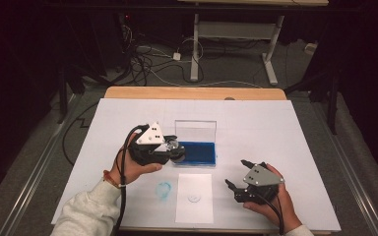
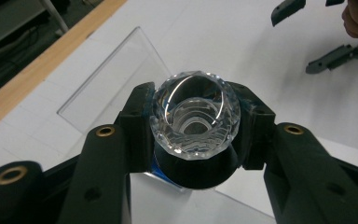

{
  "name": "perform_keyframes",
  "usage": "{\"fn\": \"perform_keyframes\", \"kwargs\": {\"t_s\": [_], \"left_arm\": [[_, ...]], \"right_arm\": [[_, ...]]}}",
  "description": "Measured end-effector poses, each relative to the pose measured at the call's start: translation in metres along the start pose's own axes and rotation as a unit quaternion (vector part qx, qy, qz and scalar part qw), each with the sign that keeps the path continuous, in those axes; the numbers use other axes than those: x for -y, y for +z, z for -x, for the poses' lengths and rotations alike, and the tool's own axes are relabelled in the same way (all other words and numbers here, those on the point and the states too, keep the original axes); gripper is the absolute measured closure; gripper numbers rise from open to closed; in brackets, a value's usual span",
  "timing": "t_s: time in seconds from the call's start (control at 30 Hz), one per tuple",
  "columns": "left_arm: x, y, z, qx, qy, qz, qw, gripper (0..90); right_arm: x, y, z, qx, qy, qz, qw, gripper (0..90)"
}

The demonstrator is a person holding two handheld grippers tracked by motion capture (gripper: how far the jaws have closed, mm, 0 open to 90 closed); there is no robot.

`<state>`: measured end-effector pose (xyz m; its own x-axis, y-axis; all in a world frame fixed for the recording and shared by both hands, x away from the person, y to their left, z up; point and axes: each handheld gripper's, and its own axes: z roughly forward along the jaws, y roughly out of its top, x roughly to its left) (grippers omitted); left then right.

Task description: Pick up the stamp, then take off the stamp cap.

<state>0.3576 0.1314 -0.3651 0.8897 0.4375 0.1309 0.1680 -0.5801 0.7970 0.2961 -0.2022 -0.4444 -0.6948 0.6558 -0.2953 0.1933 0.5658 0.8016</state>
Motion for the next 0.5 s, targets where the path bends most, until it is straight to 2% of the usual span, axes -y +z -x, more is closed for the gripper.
{"fn": "perform_keyframes", "kwargs": {"t_s": [0.1, 0.13, 0.2, 0.27, 0.43, 0.47, 0.5], "left_arm": [[-0.006, 0.003, 0.001, 0.006, -0.003, 0.005, 1.0, 54.4], [-0.008, 0.004, 0.002, 0.005, -0.002, 0.008, 1.0, 54.4], [-0.011, 0.006, 0.002, 0.013, -0.005, 0.012, 0.9998, 54.4], [-0.013, 0.009, 0.003, 0.014, -0.005, 0.011, 0.9998, 54.4], [-0.016, 0.015, 0.006, 0.016, -0.012, 0.019, 0.9996, 54.4], [-0.017, 0.016, 0.007, 0.019, -0.013, 0.021, 0.9995, 54.4], [-0.018, 0.018, 0.007, 0.025, -0.015, 0.022, 0.9993, 54.4]], "right_arm": [[-0.006, 0.003, 0.0, -0.001, -0.003, -0.002, 1.0, 21.3], [-0.012, 0.006, 0.001, -0.013, 0.002, 0.008, 0.9999, 20.5], [-0.016, 0.008, 0.002, -0.016, 0.002, 0.013, 0.9998, 20.0], [-0.029, 0.017, 0.001, -0.032, 0.005, 0.028, 0.9991, 19.8], [-0.046, 0.035, -0.006, -0.047, -0.003, 0.031, 0.9984, 19.1], [-0.052, 0.045, -0.009, -0.061, -0.001, 0.031, 0.9977, 19.1], [-0.052, 0.045, -0.009, -0.061, -0.001, 0.031, 0.9977, 19.1]]}}
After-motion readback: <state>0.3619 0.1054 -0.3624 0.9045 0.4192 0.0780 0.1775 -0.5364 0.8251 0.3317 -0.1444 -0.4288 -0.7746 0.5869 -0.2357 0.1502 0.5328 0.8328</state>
